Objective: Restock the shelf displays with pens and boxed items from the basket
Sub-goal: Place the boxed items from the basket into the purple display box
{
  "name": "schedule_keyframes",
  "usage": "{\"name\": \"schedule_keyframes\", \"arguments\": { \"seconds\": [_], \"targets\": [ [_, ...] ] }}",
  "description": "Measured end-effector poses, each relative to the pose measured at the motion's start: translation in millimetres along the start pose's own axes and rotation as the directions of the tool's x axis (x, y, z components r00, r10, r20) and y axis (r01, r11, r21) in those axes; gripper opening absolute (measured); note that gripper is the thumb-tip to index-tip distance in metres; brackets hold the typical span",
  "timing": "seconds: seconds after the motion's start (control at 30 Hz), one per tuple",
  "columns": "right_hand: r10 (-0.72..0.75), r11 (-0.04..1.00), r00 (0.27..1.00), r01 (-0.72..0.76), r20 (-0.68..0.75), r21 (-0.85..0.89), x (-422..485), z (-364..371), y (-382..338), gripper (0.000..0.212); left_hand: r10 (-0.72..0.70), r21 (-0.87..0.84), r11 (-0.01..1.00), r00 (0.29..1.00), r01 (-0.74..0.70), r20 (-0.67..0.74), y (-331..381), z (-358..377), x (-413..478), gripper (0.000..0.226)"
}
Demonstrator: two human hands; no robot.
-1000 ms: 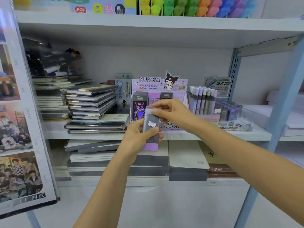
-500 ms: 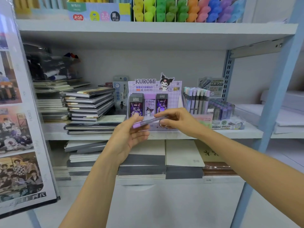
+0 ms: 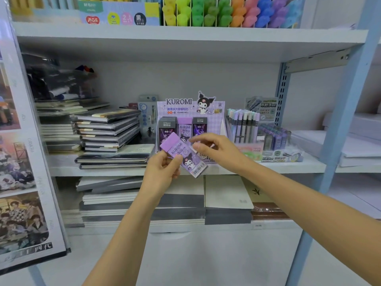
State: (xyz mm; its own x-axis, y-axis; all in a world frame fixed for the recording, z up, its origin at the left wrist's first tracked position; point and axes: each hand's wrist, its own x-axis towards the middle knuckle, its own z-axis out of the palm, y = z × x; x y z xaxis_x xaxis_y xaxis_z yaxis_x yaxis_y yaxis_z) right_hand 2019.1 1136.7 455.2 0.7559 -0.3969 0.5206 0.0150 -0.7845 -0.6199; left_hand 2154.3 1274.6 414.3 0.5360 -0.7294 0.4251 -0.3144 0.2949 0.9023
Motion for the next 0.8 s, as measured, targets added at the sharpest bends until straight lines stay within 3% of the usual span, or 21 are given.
{"name": "schedule_keyframes", "arguments": {
  "seconds": [0.1, 0.2, 0.33, 0.4, 0.5, 0.6, 0.8],
  "targets": [
    [-0.096, 0.993, 0.994, 0.093, 0.043, 0.068, 4, 5, -8, 0.037, 0.084, 0.247, 0.965, 0.996, -0.087, 0.021, 0, 6, 1, 0.009],
    [-0.132, 0.991, 0.989, 0.131, 0.062, 0.017, 9, 8, -11, 0.025, 0.219, 0.485, 0.853, 0.976, -0.193, 0.004, -5, 13, 3, 0.018],
    [-0.040, 0.998, 0.984, 0.048, -0.171, 0.046, 20, -4, -10, 0.020, 0.428, 0.738, 0.592, 0.902, -0.324, 0.053, -19, 12, 2, 0.053],
    [-0.013, 0.994, 0.944, 0.047, -0.328, 0.096, 28, -12, -11, 0.018, 0.377, 0.825, 0.469, 0.916, -0.316, 0.136, -30, 9, 4, 0.066],
    [0.004, 0.989, 0.904, 0.061, -0.428, 0.138, 42, -15, -12, 0.016, 0.263, 0.895, 0.337, 0.942, -0.293, 0.210, -47, 8, 5, 0.078],
    [-0.028, 0.990, 0.889, 0.089, -0.456, 0.112, 55, -8, -10, 0.015, 0.258, 0.904, 0.310, 0.941, -0.295, 0.219, -51, 7, 7, 0.077],
    [-0.024, 1.000, 0.933, 0.019, -0.358, -0.015, 75, 15, 2, 0.015, 0.267, 0.898, 0.326, 0.940, -0.296, 0.213, -50, 5, 7, 0.075]
  ]
}}
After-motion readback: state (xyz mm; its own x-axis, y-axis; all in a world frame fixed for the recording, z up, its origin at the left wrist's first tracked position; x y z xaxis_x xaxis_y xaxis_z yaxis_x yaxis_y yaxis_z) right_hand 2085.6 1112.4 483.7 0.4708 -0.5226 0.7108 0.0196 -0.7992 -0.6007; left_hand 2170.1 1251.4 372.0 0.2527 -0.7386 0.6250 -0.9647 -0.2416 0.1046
